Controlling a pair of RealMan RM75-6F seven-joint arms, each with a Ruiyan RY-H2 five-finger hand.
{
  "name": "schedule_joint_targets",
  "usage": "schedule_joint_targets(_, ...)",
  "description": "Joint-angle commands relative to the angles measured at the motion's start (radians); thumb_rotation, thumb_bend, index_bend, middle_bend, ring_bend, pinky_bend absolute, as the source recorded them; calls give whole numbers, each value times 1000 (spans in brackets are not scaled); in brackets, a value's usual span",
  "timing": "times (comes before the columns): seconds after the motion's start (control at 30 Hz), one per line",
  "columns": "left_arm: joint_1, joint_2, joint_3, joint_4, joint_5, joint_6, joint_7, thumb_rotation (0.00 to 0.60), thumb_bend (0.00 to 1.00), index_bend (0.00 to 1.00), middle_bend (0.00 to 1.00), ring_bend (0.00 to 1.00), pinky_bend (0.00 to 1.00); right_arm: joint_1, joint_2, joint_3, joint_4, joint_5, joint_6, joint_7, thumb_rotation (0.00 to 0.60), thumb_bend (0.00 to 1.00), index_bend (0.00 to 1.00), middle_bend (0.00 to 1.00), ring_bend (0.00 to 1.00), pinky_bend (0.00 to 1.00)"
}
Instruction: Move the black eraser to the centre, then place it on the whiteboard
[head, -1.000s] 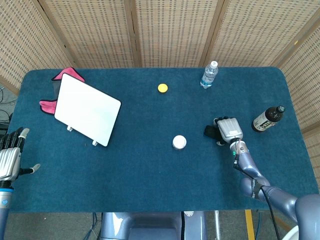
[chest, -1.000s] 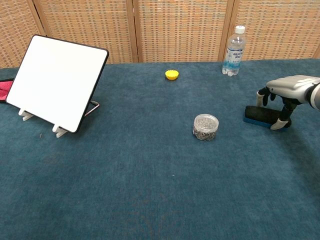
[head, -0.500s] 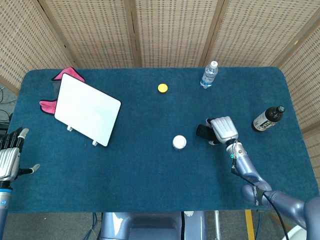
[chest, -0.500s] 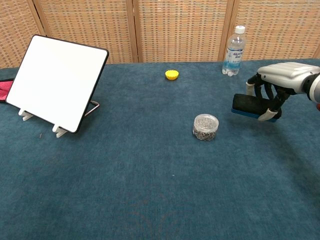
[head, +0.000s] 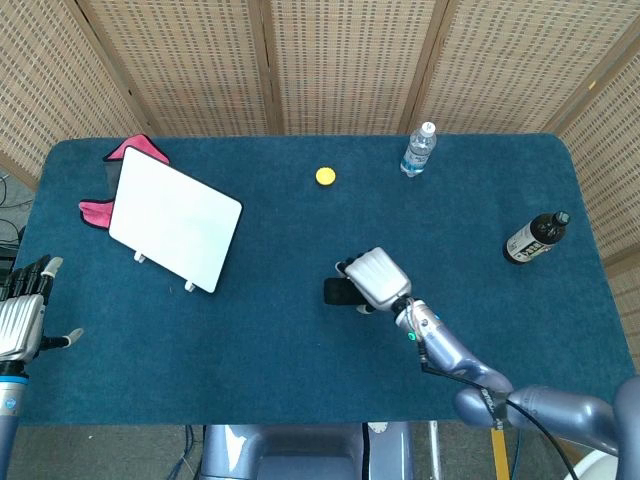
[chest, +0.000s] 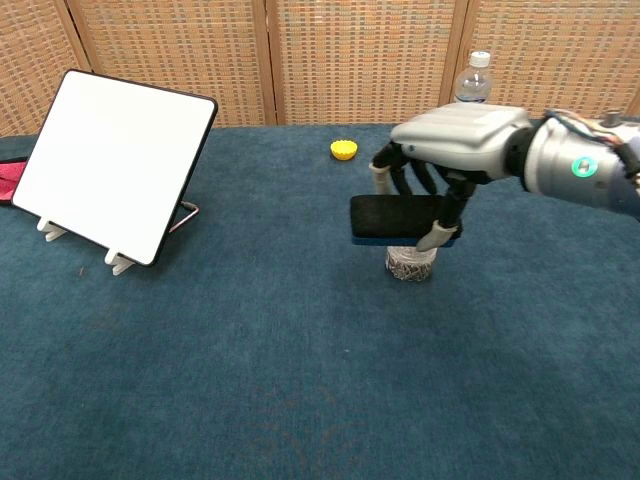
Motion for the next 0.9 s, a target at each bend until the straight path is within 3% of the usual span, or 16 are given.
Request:
schedule_joint_targets(0.03, -1, 1, 0, 2, -3, -2, -3, 600, 13, 0, 0, 0, 0, 106, -126, 31, 10, 161, -15, -177, 600, 346, 531, 606, 565, 579)
schedule_joint_targets(0.3, -6, 7, -3, 7, -14, -14, -14, 600, 12, 0, 0, 0, 0, 204, -269, 40, 29, 350, 86, -401, 600, 363, 532, 603, 565, 579)
schedule_joint_targets(0.33, -5, 9, -3, 8, -14, -14, -18, 600, 13, 0, 0, 0, 0, 214, -285, 44, 31, 375, 100, -418, 600, 311, 517, 577, 553, 579)
schedule_joint_targets(0.4, -4, 12, -3, 9, -14, -14, -27, 600, 13, 0, 0, 0, 0, 222, -292, 37, 23, 448, 93, -440, 600, 131, 323, 352, 331, 464)
schedule_joint_targets(0.43, -4, 13, -3, 10, -14, -16, -30, 600, 13, 0, 0, 0, 0, 231, -281, 37, 1, 511, 98, -470, 600, 33, 164, 177, 161, 335)
schedule_joint_targets(0.47, -5, 13, -3, 11, -15, -17, -30, 600, 13, 0, 0, 0, 0, 235, -272, 46, -25, 550, 105, -476, 600, 0, 40, 42, 26, 204)
schedule_joint_targets(0.5, -6, 13, -2, 11, -14, -18, -31, 600, 13, 0, 0, 0, 0, 238, -261, 59, -56, 579, 112, -468, 600, 0, 4, 2, 0, 142)
schedule_joint_targets(0.6, -8, 12, 0, 12, -14, -21, -28, 600, 13, 0, 0, 0, 0, 229, -240, 85, -105, 559, 136, -414, 600, 0, 0, 0, 0, 59)
schedule_joint_targets(0.77, -11, 10, 5, 9, -8, -23, -26, 600, 13, 0, 0, 0, 0, 192, -154, 89, -186, 483, 167, -334, 600, 0, 0, 0, 0, 39)
schedule_joint_targets(0.9, -17, 8, 7, 16, 20, -25, -47, 600, 15, 0, 0, 0, 0, 91, 0, 44, -264, 280, 218, -213, 600, 0, 0, 0, 0, 36)
